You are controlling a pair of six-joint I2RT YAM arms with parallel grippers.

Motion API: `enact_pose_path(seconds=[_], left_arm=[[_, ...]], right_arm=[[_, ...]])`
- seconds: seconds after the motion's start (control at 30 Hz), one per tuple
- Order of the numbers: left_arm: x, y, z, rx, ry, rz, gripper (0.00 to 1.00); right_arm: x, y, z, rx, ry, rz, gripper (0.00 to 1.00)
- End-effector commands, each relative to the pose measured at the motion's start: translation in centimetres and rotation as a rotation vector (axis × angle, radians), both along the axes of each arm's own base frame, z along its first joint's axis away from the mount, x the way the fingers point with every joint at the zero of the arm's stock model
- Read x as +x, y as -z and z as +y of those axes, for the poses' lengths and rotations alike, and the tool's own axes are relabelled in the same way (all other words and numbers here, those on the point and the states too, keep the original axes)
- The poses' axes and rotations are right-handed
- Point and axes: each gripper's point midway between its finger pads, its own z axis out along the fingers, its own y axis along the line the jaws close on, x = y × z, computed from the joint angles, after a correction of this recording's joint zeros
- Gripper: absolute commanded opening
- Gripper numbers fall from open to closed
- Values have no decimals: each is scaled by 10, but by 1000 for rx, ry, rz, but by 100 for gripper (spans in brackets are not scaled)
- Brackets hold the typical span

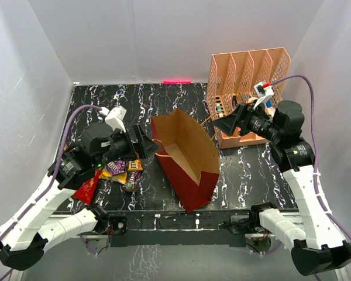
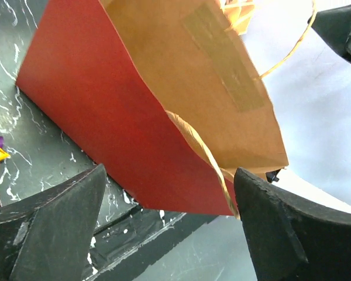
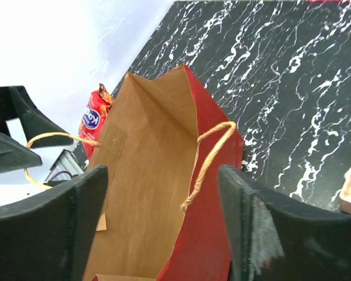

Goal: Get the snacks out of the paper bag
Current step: Adjust the paper bag at the center of the board, then reset both arms

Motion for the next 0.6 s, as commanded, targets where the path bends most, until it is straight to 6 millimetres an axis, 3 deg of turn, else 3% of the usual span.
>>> enact_pose_path(seconds=[0.0, 0.17, 0.4, 0.5, 0.57], left_arm=[[6, -31, 26, 67, -73, -111, 97], [13, -63, 57, 175, -155, -215, 98], [17, -166, 90, 163, -249, -487, 98], [13, -201, 101, 136, -273, -597, 98], [10, -213, 111, 127, -302, -637, 98]], right_arm=[[-11, -34, -9, -52, 17, -87, 87], [-14, -47, -39, -170, 171, -101, 98], [-45, -92, -104, -349, 474, -231, 98], [-62, -115, -116, -334, 540, -308, 98], [-71, -127, -115, -302, 538, -356, 98]])
